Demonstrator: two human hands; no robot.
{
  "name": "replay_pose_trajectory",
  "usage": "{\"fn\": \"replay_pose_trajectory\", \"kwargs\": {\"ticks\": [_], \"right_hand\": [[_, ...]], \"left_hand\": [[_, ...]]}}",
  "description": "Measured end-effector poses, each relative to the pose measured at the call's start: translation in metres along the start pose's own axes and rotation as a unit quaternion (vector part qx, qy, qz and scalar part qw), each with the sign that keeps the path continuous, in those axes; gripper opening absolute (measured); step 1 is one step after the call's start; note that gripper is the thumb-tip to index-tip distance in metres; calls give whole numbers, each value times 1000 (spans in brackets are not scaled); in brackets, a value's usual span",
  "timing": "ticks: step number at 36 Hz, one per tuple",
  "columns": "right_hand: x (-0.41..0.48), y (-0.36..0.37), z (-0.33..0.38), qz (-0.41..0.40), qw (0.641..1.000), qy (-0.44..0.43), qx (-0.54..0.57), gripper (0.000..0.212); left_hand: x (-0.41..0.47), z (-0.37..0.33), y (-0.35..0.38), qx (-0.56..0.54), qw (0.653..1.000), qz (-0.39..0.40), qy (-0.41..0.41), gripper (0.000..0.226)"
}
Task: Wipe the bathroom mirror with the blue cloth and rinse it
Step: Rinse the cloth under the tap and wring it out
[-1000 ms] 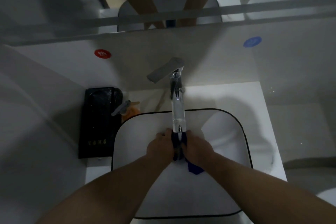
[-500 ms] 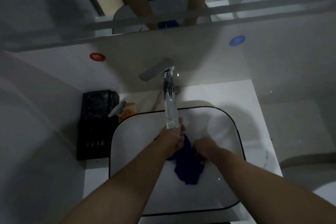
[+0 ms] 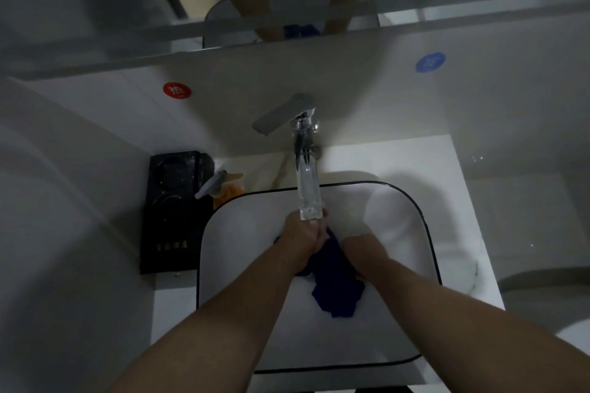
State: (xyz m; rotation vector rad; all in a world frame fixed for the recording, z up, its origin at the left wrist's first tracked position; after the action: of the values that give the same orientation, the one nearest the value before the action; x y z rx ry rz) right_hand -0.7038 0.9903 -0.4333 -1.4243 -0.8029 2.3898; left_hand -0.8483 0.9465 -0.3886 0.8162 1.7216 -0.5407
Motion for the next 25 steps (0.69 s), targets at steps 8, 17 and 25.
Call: {"fn": "replay_pose_trajectory", "kwargs": {"ticks": [8, 17, 25], "right_hand": [[-3, -5, -4, -38, 996, 31, 73, 23], [-22, 10, -13, -67, 872, 200, 441, 35], [-15, 1, -2, -40, 917, 173, 357, 29]], "left_hand": [[-10, 7, -43, 545, 796, -181, 193, 36], [3, 22, -84, 556, 814, -171, 3, 36], [-8, 54, -98, 346, 923, -61, -156, 38]]}}
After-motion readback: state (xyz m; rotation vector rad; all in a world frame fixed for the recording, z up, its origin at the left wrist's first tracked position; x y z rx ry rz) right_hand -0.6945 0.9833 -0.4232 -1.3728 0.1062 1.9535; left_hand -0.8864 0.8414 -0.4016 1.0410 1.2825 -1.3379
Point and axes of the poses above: each hand's wrist, its own x-axis towards the middle knuckle, its own y-axis out of the palm, z = x × y, the point moved 9 cm from there along x, towards the middle knuckle, and after that the axes turned 11 degrees about -y, right-handed, at the moved point
